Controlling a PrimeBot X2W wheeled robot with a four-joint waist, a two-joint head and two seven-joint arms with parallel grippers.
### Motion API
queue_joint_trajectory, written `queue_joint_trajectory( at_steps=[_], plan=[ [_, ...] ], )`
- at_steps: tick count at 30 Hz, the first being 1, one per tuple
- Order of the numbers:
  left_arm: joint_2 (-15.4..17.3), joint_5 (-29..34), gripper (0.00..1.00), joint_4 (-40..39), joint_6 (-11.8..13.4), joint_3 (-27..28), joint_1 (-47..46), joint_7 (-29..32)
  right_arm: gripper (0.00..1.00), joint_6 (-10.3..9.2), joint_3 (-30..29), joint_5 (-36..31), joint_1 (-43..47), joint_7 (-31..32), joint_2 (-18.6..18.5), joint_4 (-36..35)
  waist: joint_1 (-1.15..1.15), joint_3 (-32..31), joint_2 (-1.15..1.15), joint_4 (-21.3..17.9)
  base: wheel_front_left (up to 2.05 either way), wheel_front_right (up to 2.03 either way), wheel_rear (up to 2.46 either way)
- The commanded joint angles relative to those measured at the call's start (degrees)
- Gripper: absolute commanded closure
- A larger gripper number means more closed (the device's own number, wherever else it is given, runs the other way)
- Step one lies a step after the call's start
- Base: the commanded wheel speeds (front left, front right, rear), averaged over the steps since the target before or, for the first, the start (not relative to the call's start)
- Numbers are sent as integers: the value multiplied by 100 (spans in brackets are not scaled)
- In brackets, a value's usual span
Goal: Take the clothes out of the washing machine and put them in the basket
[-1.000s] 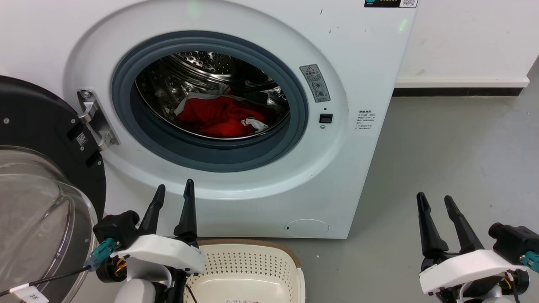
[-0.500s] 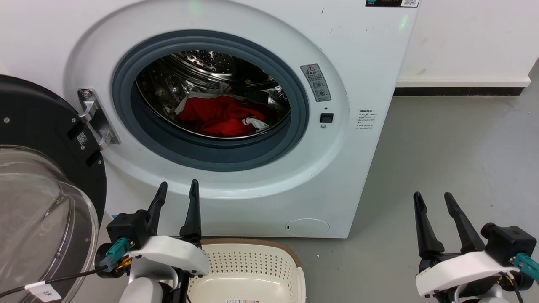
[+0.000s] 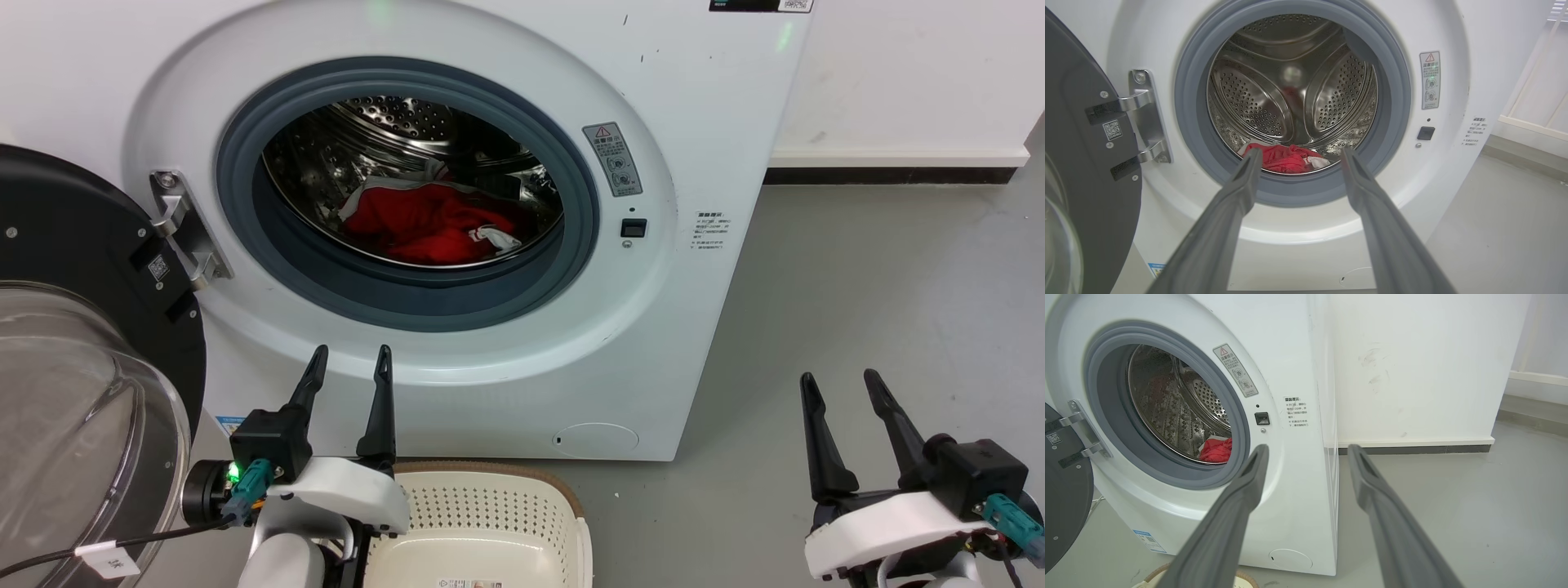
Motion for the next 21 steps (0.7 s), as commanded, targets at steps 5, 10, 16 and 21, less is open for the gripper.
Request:
queue_joint_trajectory(
  at_steps=[5,10,16,21],
  plan=[
    [22,313,0,36,17,9,-83,-120,0,5,6,-302,80,-105,-29,-82,0,3,0,0,0,0,0],
    [15,496,0,81,13,30,-107,-162,0,6,13,-478,90,-135,-31,-83,0,4,0,2,0,0,0],
    [4,709,0,152,27,51,-128,-223,0,6,26,-683,100,-175,-31,-84,0,3,0,-3,0,0,0],
    [-8,736,0,223,15,94,-143,-241,0,6,24,-710,89,-192,-31,-52,0,1,0,-5,0,0,0]
  ],
)
